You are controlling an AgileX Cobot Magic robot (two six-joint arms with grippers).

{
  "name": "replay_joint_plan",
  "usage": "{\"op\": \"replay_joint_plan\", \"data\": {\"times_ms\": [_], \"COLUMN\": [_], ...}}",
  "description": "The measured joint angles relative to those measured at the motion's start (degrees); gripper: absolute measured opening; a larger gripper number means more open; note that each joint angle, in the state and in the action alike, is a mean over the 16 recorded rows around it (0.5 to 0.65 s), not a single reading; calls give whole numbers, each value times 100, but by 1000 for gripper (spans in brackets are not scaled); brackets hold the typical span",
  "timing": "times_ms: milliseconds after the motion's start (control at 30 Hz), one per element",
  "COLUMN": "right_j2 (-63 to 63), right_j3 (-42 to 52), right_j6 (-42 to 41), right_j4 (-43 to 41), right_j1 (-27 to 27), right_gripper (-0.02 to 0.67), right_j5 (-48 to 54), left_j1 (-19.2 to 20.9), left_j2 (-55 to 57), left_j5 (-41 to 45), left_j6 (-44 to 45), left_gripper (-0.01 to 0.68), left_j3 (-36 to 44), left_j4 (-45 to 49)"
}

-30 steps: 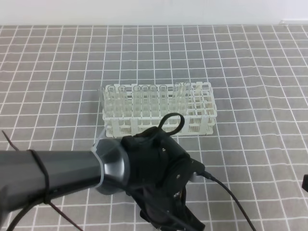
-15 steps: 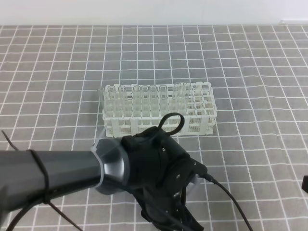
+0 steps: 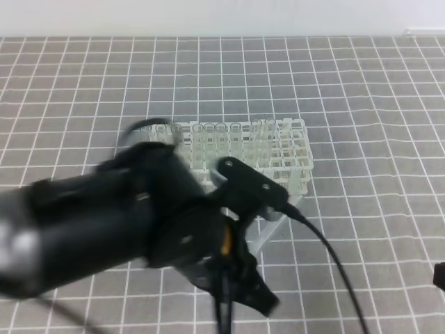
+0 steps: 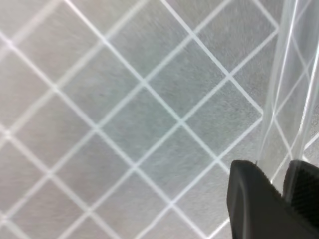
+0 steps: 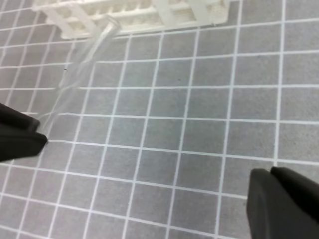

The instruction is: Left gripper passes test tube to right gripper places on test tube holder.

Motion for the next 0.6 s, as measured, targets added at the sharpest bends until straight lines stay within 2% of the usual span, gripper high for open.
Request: {"op": "replay_joint_plan", "data": {"times_ms": [267,433,600], "right_j2": [524,1129,1806], "right_j3": [-478,-779,-1142], "right_j6": [-385,-827,-1178], "right_j4": [530,1090,1522], "right_j1": [10,177,714], "right_gripper": [-13,-13,-13], "right_j5": [500,627,484], "left_j1": [-1,-1,-2], "left_j2": [-1700,-2839,-3749], "left_j5": [-1041,-1915,-2582], "left_j6": [-681,-1758,-3287], "left_gripper": [44,50,50], "left_j3": [1401,2561,3525], "left_j4": [494,1211,2356]}}
